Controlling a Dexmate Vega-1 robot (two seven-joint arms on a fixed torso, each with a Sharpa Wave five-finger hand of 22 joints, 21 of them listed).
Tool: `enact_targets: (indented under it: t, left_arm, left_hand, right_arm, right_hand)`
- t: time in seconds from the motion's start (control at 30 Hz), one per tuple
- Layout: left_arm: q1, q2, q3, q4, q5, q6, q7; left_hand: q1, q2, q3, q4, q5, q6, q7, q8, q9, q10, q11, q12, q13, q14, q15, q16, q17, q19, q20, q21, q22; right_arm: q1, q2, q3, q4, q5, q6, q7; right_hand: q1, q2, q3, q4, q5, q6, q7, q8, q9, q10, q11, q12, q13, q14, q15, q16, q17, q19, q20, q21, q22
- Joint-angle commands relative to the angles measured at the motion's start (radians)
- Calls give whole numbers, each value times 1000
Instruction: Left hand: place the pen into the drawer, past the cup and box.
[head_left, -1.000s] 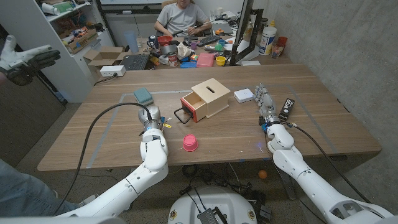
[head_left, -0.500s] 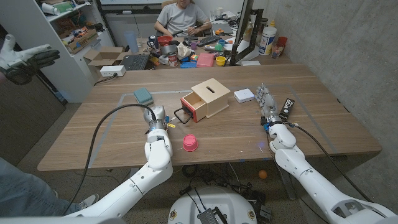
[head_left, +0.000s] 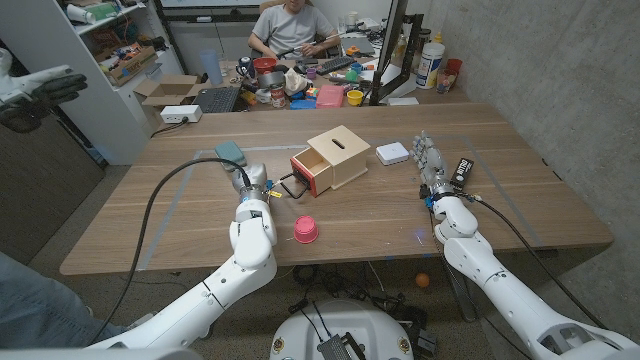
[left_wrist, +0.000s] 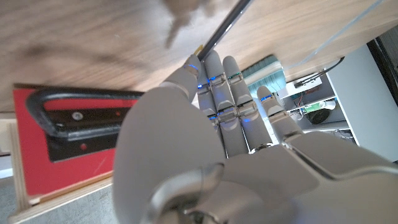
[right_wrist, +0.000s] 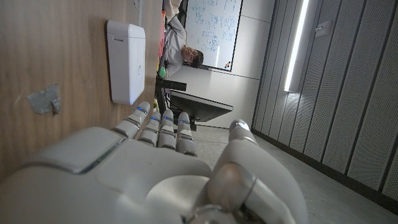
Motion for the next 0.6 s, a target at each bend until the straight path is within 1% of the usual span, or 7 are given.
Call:
enact_targets:
  t: [0.03,0.13,0.3,0.33,0.37,0.43,0.6]
  left_arm:
    - [11,51,-32,-88,73,3,-62]
    - [27,53,-53,-109,71,-20,-45]
    - [76,48,-103,-162,25,-105,79]
    - [76,45,-101,-170,30,-108,80]
    - [78,46,-103,-178,27,-118,81]
    - [79,40,-109,-194,17,-130,76]
    - [78,35,-124,-220,-18,-184,89]
  left_hand:
    - [-3,8,8,7,6,75,-4,-1,19,67,-72,-2,9,11,-10,-3,2,1,0,-2,2]
    - [-2,8,9,7,6,74,-7,-2,20,65,-69,-2,13,11,-8,-5,2,3,2,-2,2]
    - [-3,10,9,10,5,72,-10,-4,20,61,-79,-4,19,10,-7,-8,3,14,3,0,2]
    - [-3,10,9,10,5,71,-11,-4,20,60,-80,-4,19,11,-7,-8,3,14,1,0,2]
    - [-3,11,11,11,5,72,-12,-5,20,62,-78,-4,22,11,-10,-9,3,20,-10,1,2]
    - [-3,11,11,11,5,75,-14,-4,20,65,-79,-2,25,14,-11,-9,3,23,-20,1,2]
    - [-4,10,11,11,5,76,-13,-4,20,64,-82,-3,28,15,-13,-10,3,25,-23,0,2]
  right_arm:
    - [-36,-13,3,-73,-16,0,-40]
    - [-45,-17,3,-87,-21,3,-49]
    - [-59,-21,3,-108,-31,13,-62]
    - [-62,-21,3,-111,-32,16,-64]
    - [-66,-22,3,-115,-33,18,-66]
    - [-72,-25,4,-124,-35,21,-70]
    - [-84,-30,7,-142,-43,32,-84]
  right_hand:
    - [-6,5,-2,2,7,-3,5,4,5,-7,2,3,5,-8,6,1,2,-4,1,-2,5]
    - [-6,6,-2,2,7,-4,5,5,5,-9,0,3,5,-8,7,1,2,-5,1,-3,5]
    - [-5,6,-2,2,7,-4,5,5,5,-8,2,4,5,-8,7,1,2,-5,1,-3,5]
    - [-6,6,-2,2,6,-5,5,5,5,-8,2,4,5,-8,6,1,2,-5,1,-3,5]
    - [-6,6,-2,2,6,-4,5,5,5,-8,1,4,5,-9,7,1,2,-5,2,-3,5]
    - [-5,6,-2,1,6,-4,5,5,5,-8,2,4,5,-9,7,2,2,-5,2,-4,5]
    - [-5,6,-3,1,6,-4,5,5,5,-7,3,5,5,-9,7,2,2,-5,1,-4,5]
